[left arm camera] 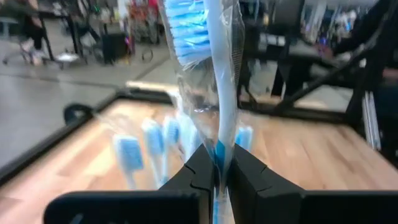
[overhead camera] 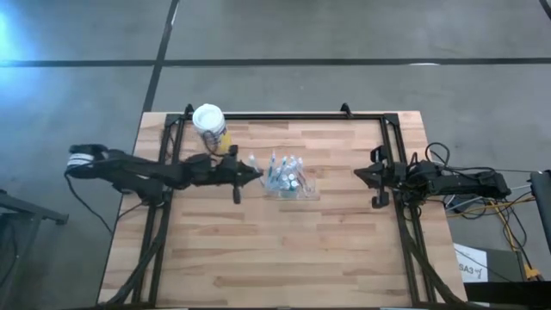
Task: Pick & Place toothbrushing station
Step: Put the blue toothbrush into the left compartment of the transparent organizer
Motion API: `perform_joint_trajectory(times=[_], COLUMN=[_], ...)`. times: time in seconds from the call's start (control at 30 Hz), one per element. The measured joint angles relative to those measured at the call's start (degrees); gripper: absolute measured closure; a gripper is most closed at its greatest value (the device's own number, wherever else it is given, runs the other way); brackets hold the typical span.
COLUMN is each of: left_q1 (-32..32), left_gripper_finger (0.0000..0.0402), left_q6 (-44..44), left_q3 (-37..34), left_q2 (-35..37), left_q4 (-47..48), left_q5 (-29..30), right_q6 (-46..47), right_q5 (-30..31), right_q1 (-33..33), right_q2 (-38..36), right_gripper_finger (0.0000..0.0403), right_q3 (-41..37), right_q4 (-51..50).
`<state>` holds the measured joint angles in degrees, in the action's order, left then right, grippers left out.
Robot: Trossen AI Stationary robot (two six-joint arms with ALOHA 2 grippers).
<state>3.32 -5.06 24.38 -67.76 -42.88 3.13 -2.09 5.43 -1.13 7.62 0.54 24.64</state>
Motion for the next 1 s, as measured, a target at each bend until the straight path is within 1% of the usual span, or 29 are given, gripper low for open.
perform_joint_trajectory(times=[0.13,0.27,0.37,0.5,0.6,0.77,1.0], left_q1=[-0.31,-0.29,-0.32,-0.38,-0.42,-0.73,-1.04], left_gripper_finger=[0.0379,0.0377,0.0376,0.0379,0.0377,0.0378,0.0375], left_q6=[0.48,0.0,-1.0,-1.04,-0.72,1.52,2.19], left_q3=[4.18,6.3,7.53,7.84,8.43,8.3,8.37], left_q2=[-3.76,-7.53,-9.33,-12.18,-13.67,-15.92,-18.54], left_q4=[0.27,2.46,1.99,3.3,2.46,3.19,2.85], left_q5=[-0.31,3.65,5.73,7.12,7.8,10.48,11.33], right_q6=[-0.01,-0.01,0.0,-0.02,-0.02,-0.02,-0.02], right_q5=[0.77,0.78,0.77,0.77,0.77,0.79,1.01], right_q1=[0.02,0.02,0.02,0.02,0.02,0.02,0.04], right_q2=[0.28,0.31,0.33,0.33,0.33,0.33,0.35], right_gripper_finger=[0.0394,0.0394,0.0394,0.0394,0.0394,0.0394,0.0394], right_q3=[0.0,0.0,0.0,0.0,0.0,0.0,0.0], right_q4=[-0.07,-0.01,0.02,0.09,0.11,0.13,0.26])
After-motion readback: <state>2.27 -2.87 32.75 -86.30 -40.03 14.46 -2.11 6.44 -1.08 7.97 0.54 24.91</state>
